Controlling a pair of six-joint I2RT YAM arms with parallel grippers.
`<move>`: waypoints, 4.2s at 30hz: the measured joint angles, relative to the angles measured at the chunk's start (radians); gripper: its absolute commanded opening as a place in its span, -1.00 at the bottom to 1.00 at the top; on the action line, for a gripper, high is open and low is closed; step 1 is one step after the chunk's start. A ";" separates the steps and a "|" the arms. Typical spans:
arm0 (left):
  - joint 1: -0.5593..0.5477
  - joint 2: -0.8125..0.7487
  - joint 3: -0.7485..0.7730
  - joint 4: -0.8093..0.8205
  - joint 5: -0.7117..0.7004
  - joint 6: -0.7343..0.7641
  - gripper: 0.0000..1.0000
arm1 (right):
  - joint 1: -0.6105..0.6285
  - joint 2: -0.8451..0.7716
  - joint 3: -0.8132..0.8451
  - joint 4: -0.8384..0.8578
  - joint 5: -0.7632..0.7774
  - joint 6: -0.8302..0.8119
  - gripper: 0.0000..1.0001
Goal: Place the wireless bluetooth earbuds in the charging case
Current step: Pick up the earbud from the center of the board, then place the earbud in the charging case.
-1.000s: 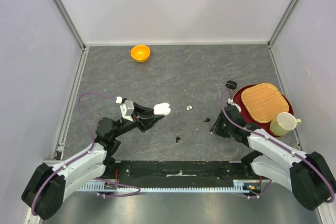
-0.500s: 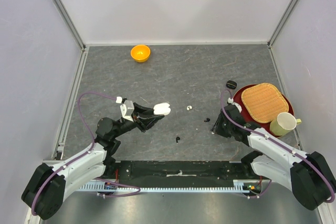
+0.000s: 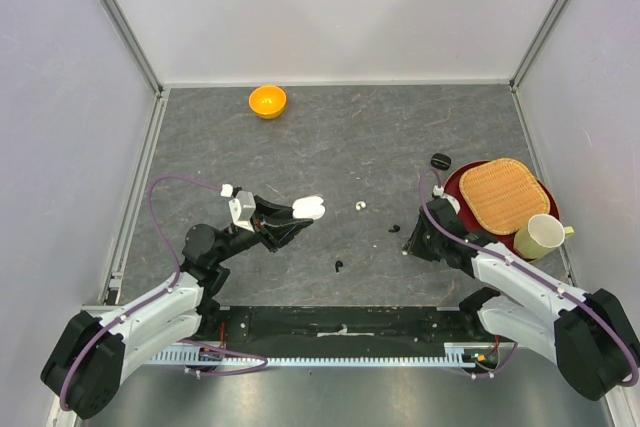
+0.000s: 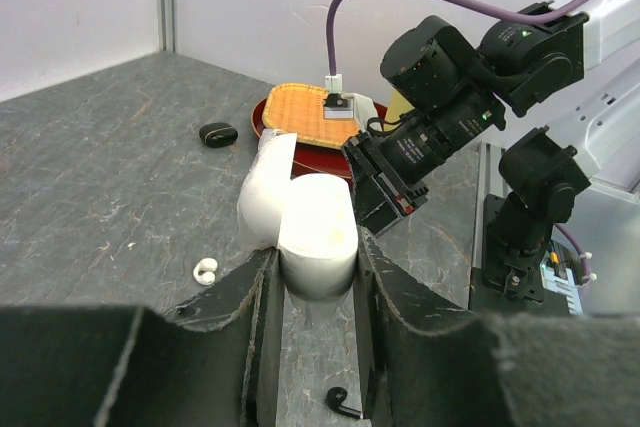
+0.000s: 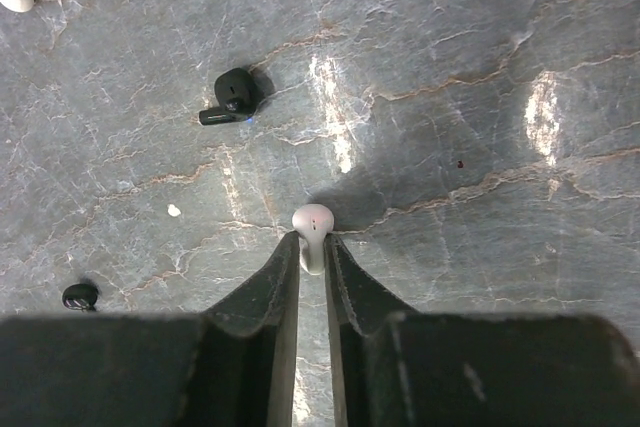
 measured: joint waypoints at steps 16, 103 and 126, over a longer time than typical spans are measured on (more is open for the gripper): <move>0.000 0.000 0.000 0.000 0.000 0.000 -0.96 | 0.000 -0.016 0.071 -0.022 -0.023 -0.040 -1.00; 0.000 0.196 0.217 0.108 0.455 -0.166 -0.96 | 0.335 0.342 1.115 -0.564 -0.712 -1.007 -1.00; 0.001 0.197 0.217 0.123 0.419 -0.169 -0.96 | 0.344 0.344 1.135 -0.591 -0.689 -1.028 -0.11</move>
